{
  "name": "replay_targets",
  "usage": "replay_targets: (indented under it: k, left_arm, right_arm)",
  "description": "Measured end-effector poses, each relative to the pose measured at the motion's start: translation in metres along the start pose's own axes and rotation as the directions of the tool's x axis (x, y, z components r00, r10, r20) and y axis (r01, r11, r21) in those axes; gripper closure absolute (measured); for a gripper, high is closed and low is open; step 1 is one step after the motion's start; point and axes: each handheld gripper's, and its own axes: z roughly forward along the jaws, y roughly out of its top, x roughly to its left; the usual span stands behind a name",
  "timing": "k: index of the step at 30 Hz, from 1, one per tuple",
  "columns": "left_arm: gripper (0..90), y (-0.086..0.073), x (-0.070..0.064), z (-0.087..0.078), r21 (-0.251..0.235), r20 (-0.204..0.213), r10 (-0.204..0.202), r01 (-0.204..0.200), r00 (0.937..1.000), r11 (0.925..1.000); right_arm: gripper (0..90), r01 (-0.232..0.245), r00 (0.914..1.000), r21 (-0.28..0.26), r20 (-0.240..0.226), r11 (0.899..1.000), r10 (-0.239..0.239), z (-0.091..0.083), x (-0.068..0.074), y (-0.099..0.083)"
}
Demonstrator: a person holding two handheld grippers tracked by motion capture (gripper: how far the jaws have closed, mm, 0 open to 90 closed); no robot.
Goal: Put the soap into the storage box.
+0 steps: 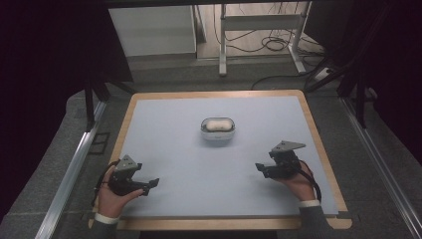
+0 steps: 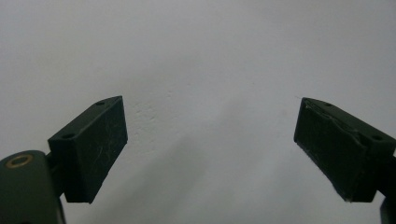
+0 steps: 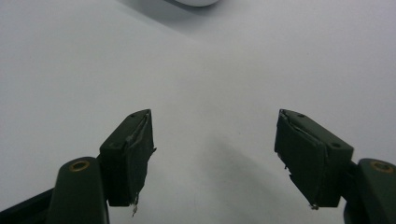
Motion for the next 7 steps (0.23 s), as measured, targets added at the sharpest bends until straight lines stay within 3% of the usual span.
replay_targets:
  k: [7]
  left_arm:
    - [10.1,0.0002,0.0001,0.0001,-0.001,0.003,0.000,0.000,1.0000,1.0000]
  right_arm:
    - [24.4,0.000,0.9998,0.005,0.021,1.000,0.000,-0.0003,-0.0014,-0.0019]
